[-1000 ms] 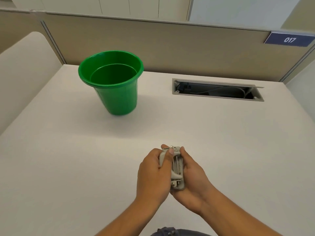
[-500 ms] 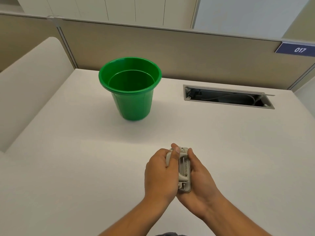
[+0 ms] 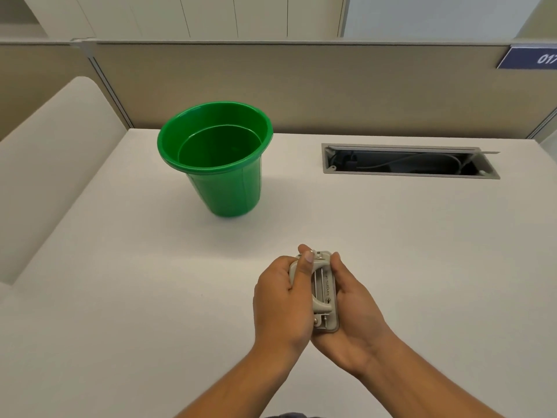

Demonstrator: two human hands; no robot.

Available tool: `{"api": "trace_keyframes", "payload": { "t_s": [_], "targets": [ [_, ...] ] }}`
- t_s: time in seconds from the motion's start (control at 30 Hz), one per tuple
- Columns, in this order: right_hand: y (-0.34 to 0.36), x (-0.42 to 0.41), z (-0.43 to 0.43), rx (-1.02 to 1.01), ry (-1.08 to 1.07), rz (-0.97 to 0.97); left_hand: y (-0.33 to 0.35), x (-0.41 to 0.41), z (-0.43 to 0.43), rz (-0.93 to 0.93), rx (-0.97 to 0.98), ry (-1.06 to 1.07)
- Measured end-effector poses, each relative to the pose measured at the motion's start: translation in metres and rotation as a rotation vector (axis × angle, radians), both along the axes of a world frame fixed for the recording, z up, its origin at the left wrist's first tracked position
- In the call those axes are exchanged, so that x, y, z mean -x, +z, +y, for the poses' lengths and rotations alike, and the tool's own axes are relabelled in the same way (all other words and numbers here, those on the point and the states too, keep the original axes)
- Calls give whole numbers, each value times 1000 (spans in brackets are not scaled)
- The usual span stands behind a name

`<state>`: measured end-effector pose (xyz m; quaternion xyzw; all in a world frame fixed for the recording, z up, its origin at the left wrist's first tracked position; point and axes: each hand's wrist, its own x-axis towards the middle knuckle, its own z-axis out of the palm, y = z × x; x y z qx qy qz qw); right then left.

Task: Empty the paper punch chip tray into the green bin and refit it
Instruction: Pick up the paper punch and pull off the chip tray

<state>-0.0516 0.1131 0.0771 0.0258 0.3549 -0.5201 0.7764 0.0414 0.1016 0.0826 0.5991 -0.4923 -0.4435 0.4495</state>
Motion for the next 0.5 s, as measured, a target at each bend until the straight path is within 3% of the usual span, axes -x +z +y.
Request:
{"api": "trace_keyframes", "payload": {
  "t_s": [0.5],
  "targets": [
    [6,5,-3,-38,102,18,-3,1,4,94,-51,69]
  ]
}}
